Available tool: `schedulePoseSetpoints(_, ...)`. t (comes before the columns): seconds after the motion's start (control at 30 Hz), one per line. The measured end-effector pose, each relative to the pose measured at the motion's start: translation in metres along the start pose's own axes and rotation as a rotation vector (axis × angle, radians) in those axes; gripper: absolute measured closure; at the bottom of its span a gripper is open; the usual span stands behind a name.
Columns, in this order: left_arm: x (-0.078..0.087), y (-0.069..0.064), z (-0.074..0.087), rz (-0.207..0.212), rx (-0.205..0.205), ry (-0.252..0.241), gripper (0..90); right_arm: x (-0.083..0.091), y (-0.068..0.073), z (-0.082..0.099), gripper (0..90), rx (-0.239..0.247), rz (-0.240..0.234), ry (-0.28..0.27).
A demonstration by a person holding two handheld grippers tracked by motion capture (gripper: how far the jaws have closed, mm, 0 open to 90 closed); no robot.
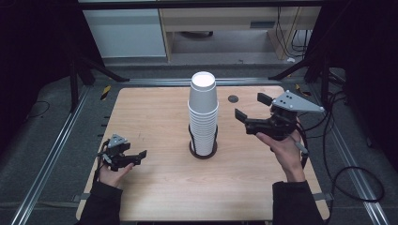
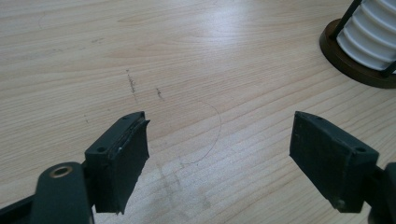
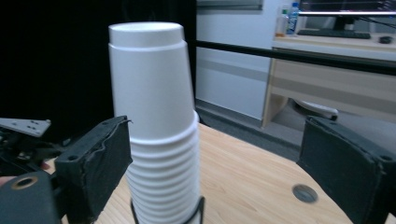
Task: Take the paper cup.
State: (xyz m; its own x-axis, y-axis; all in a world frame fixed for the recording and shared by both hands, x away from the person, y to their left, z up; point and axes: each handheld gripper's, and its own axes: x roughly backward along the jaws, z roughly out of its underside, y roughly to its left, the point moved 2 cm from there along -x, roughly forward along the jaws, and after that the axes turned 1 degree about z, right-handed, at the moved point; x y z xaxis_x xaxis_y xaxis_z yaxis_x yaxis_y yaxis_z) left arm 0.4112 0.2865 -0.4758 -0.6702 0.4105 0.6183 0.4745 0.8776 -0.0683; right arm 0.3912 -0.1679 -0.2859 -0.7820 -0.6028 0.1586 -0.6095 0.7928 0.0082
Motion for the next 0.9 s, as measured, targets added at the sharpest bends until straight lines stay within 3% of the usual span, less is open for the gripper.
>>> schedulePoseSetpoints(0.17,0.0,0.0,0.0,0.001,-0.001,0.001,19.0,-0.017,0.018,-0.012,8.6,0.018,-0.061,-0.002)
schedulePoseSetpoints(0.43,0.001,0.0,-0.001,0.002,0.0,-0.003,18.8,-0.044,0.033,-0.02,8.0,0.023,-0.119,0.021)
schedulePoseSetpoints(0.9,0.0,-0.001,-0.001,0.007,-0.001,0.007,18.0,-0.087,0.037,-0.018,7.8,0.021,-0.136,0.079)
